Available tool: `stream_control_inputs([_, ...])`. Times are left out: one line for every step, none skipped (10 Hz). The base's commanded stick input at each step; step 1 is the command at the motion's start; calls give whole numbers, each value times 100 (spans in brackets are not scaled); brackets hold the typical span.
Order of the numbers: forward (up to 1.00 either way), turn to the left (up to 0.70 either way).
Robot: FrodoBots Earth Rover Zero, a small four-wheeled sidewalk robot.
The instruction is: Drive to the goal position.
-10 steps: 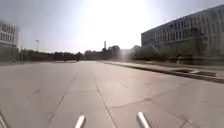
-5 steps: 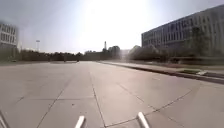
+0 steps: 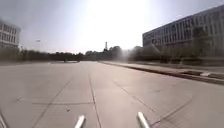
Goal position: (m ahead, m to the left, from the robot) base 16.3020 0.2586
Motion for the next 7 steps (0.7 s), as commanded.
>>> stream_control_inputs([70,0])
stream_control_inputs([70,0])
stream_control_inputs([70,0])
stream_control_inputs([70,0])
stream_control_inputs([70,0])
stream_control_inputs([70,0])
stream_control_inputs([70,0])
